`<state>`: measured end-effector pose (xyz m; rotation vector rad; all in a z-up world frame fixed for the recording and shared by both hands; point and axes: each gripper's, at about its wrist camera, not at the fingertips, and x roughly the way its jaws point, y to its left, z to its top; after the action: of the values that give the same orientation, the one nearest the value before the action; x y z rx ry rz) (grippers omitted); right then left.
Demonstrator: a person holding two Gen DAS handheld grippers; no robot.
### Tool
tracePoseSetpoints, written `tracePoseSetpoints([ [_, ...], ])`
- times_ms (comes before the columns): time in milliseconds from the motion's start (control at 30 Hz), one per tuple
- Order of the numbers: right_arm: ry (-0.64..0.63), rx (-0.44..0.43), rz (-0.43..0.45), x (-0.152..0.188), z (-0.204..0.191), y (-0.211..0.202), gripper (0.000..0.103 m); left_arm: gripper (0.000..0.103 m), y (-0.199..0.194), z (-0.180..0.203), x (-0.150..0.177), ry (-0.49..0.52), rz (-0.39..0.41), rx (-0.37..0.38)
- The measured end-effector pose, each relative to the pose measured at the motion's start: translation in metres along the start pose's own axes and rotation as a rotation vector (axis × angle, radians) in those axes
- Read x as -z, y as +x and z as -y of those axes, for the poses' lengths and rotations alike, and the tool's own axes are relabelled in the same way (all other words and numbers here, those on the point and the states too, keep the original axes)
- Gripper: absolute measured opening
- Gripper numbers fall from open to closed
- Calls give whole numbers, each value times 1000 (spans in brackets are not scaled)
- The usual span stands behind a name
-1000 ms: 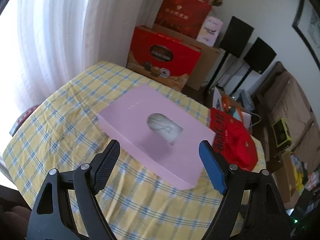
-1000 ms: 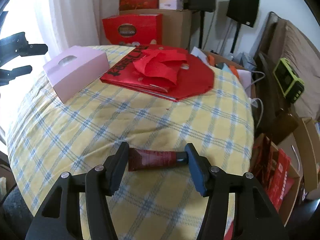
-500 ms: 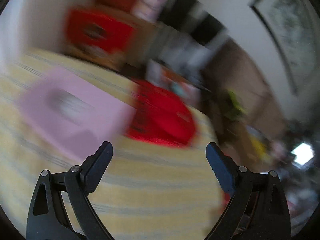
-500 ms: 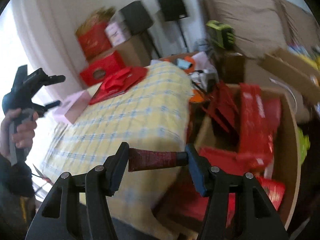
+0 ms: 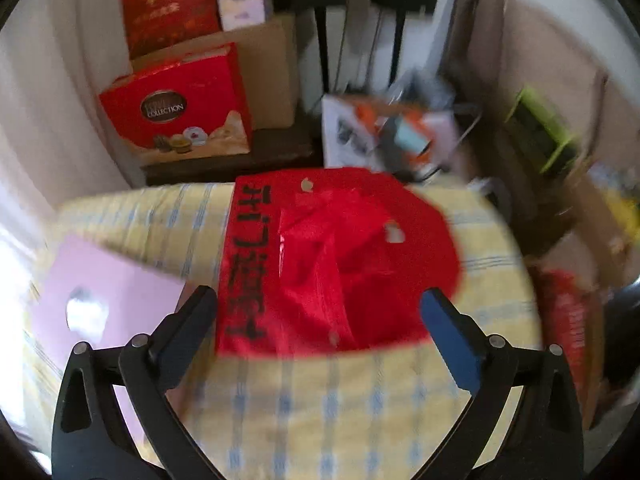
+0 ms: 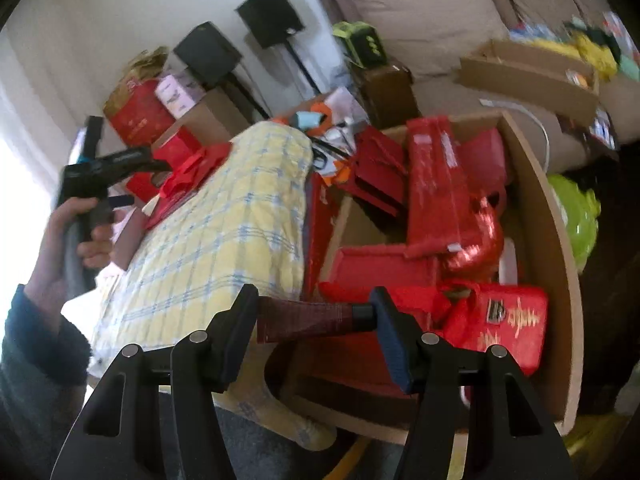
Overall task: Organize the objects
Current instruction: 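Close the left gripper on the edge of the red printed tote bag, then lift the red tote bag off the table with the left gripper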
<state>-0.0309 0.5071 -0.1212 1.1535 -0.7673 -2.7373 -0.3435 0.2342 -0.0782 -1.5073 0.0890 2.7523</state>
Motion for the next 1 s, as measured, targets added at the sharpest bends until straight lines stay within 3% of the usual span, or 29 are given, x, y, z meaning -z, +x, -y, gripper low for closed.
tracePoseSetpoints([
  [100,3,-10,16,1,1,-4,59,102,26,25,-3,87,-40,-55],
  [200,-12,-20,25,0,-3,-5,59,98,37,38,4,149,-21,-119],
  [333,-28,-26,35,-2,-7,-8,59,64,33,29,8,77,-18,-19],
  [467,2,-51,49,-6,-2,-11,59,25,25,38,11,122,-35,10],
  [567,22,-52,50,-7,1,-12,59,16,12,43,24,153,-53,22],
  [867,36,-55,54,-10,3,-14,59,15,-63,46,108,286,-90,190],
  [1000,35,-53,54,-11,4,-15,59,15,-99,33,145,258,-155,333],
])
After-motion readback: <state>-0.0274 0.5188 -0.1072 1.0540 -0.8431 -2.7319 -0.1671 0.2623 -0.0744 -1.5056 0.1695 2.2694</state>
